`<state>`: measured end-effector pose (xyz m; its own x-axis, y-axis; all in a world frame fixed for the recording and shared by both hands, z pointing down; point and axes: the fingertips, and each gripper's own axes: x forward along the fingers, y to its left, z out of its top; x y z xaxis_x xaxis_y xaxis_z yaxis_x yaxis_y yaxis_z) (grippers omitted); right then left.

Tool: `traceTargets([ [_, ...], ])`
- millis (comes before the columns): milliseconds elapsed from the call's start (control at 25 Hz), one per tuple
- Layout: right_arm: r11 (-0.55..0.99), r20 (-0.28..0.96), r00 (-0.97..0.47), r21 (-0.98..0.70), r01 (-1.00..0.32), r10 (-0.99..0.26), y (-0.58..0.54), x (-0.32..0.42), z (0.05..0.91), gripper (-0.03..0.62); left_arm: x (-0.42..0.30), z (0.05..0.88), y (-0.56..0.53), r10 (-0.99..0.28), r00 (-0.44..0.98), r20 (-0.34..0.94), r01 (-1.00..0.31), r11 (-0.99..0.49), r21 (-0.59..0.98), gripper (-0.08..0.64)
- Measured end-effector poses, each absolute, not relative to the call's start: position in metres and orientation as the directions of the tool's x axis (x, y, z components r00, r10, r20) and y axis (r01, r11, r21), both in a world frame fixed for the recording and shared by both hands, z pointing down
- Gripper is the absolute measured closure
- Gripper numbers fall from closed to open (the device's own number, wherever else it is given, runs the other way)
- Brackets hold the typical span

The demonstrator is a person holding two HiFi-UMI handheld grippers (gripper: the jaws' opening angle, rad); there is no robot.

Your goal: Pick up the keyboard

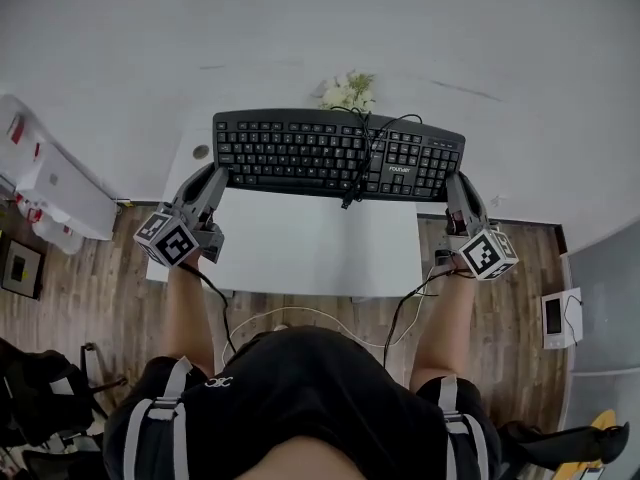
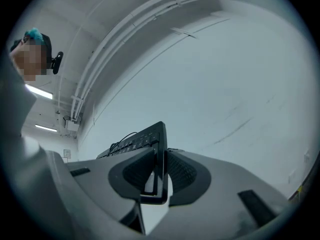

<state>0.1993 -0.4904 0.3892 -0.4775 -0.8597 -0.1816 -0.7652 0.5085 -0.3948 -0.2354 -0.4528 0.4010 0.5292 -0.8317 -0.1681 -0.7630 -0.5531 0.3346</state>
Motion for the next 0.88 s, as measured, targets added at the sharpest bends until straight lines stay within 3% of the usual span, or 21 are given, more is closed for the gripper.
traceTargets([
  [160, 0.501, -0.163, -0.478, -0.395, -0.77, -0.863, -0.476, 0.195, 0.358, 0.505, -0.241, 0.379, -0.439, -0.835, 0.528, -0.153, -0.762, -0.545, 0.35, 0.456],
  [880, 0.469, -0.119, -0.467, -0.437, -0.767, -0.876, -0.494, 0.199, 0.397, 0.505, -0.237, 0.413, -0.462, -0.838, 0.538, -0.091, -0.761, -0.529, 0.375, 0.456],
])
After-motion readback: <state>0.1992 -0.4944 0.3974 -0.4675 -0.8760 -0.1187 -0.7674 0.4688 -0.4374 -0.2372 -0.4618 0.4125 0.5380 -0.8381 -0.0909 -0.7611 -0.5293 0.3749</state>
